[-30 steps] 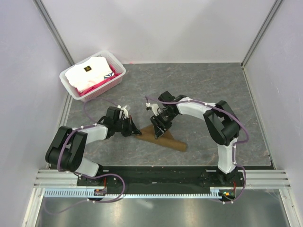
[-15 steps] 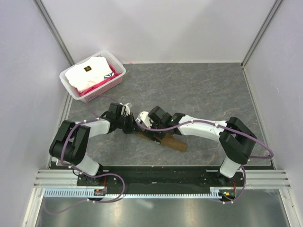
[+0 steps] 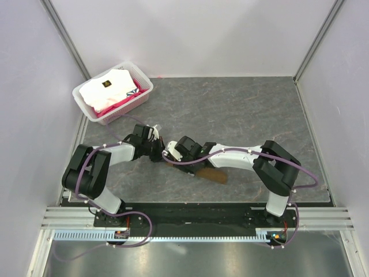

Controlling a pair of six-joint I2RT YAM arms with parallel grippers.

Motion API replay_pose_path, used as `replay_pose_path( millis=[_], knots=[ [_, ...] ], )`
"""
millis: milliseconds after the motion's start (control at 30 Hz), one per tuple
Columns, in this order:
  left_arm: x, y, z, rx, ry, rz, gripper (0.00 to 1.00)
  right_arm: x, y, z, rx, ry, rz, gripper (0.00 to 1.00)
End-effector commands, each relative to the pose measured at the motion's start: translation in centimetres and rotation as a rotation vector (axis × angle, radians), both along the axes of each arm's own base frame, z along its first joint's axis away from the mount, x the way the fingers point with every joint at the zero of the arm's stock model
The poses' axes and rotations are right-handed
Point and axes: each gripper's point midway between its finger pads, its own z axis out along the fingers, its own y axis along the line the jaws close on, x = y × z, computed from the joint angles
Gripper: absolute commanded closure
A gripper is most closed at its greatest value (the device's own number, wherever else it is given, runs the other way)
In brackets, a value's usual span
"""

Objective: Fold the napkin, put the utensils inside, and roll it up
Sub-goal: Roll the napkin with the utensil

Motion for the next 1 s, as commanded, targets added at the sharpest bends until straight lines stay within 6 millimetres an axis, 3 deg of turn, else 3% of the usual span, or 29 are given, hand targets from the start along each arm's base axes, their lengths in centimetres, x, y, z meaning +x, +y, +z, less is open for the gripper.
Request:
replay_pose_path(
  millis=[0, 200, 233, 300, 333, 367, 500, 733, 767, 967],
  knots=[
    [0.3, 0.0, 0.1, 0.012, -0.005, -0.011, 0.98, 0.6, -0.7, -1.4, -0.042, 0.029, -0.045, 0.41],
    [0.7, -0.1, 0.6, 0.007, -0.026, -0.013, 0.98, -1.0, -0.7, -2.5, -0.022, 0.193, -0.025, 0.57],
    [0.9, -0.2, 0.8, 0.005, -0.032, -0.015, 0.94, -1.2, -0.7, -2.6, -0.022, 0.214, -0.024, 0.58],
    [1.3, -0.3, 1.4, 0.000, -0.046, -0.012, 0.84, -2.2, -0.6, -2.8, -0.003, 0.290, -0.009, 0.63],
    [1.5, -0.3, 1.5, 0.001, -0.054, -0.009, 0.67, -2.5, -0.5, -2.8, 0.014, 0.320, -0.004, 0.64],
    [1.6, -0.3, 1.7, 0.004, -0.061, -0.006, 0.59, -2.7, -0.8, -3.1, 0.018, 0.350, -0.011, 0.65],
    [2.0, 0.7, 2.2, 0.050, -0.103, 0.034, 0.40, -3.8, -0.8, -3.4, 0.061, 0.468, -0.009, 0.68],
    [2.1, 3.1, 3.8, 0.120, -0.212, 0.130, 0.35, -4.9, -0.5, -3.0, 0.146, 0.616, 0.009, 0.69],
    [2.1, 3.1, 4.5, 0.110, -0.242, 0.135, 0.34, -5.1, -0.4, -2.9, 0.166, 0.646, 0.014, 0.68],
    [0.6, 2.2, 4.5, 0.030, -0.266, 0.083, 0.36, -5.8, -0.2, -2.4, 0.238, 0.773, 0.038, 0.69]
  ],
)
